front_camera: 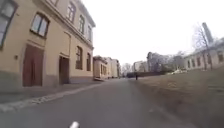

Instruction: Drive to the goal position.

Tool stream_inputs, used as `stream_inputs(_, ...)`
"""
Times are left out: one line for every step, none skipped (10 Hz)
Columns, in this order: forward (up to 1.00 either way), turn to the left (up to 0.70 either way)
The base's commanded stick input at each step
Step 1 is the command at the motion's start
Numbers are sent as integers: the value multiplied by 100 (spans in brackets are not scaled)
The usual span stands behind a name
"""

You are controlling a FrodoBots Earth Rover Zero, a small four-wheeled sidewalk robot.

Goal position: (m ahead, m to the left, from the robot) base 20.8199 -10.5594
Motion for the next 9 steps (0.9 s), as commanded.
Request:
stream_inputs(100, 3)
stream_inputs(100, 3)
stream_inputs(100, 3)
stream_inputs(100, 3)
stream_inputs(100, -10)
stream_inputs(100, -37)
stream_inputs(100, -37)
stream_inputs(100, -13)
stream_inputs(100, 3)
